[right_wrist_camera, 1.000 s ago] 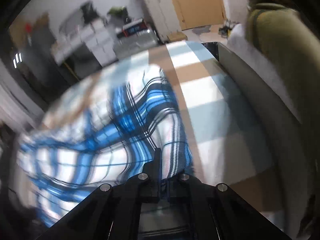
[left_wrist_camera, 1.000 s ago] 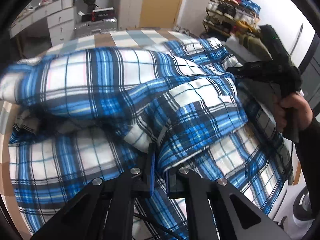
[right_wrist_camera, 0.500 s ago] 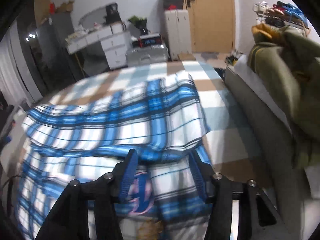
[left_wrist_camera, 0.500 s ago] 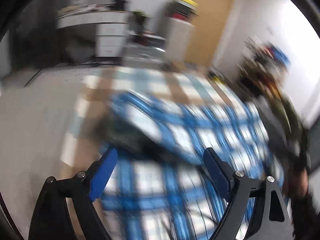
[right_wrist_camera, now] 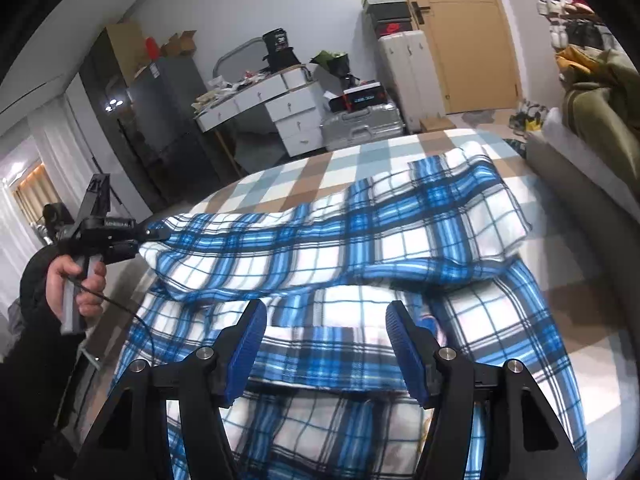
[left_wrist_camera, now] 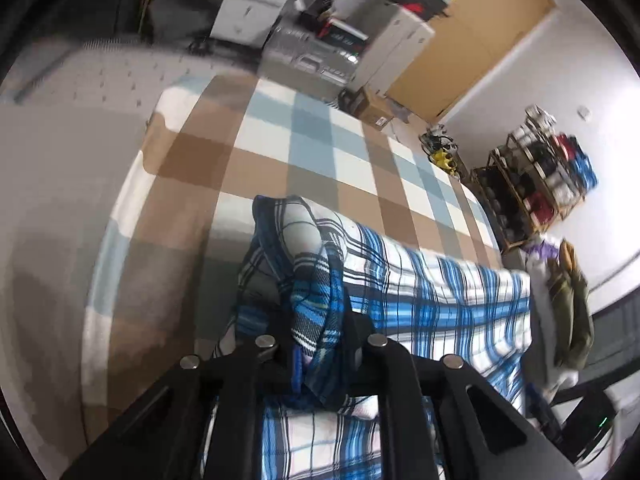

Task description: Fold large clothes

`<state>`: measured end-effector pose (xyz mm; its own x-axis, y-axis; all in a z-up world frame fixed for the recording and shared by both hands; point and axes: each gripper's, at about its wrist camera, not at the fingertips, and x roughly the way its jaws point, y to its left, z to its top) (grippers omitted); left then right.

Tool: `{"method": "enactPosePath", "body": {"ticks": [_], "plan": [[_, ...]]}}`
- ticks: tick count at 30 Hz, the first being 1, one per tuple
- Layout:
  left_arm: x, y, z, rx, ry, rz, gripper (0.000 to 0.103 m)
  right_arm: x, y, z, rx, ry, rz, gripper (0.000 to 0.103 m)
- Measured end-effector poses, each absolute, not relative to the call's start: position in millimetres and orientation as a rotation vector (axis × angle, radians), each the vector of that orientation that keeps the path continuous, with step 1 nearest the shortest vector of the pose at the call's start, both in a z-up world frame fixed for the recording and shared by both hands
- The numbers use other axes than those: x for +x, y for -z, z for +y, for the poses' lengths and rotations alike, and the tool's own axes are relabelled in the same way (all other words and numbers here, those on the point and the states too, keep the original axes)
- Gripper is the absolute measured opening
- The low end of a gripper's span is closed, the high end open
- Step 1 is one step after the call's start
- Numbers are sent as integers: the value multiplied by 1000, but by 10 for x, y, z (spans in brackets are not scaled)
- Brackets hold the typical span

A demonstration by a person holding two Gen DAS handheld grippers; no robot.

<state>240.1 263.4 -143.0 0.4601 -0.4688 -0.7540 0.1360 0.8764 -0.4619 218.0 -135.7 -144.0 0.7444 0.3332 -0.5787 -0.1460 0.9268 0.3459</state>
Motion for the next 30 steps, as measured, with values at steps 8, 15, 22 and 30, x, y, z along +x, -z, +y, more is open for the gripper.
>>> {"method": "enactPosePath", "body": {"ticks": [8,15,22,30], "plan": [[2310,1799,2726,-257,293,1119,10,2692,1382,-980,126,-283,733,64],[2358,1544,2946,-306,215,1151,31,3125,2018,-983,97,-230,1060,60],[2148,597,2689,-41,171,849,51,2963,1599,-941,-104,-231,1008,61],[2663,1206,1857,135,377,1000,58,3677,1107,-812,-185,-172,839,68]]}}
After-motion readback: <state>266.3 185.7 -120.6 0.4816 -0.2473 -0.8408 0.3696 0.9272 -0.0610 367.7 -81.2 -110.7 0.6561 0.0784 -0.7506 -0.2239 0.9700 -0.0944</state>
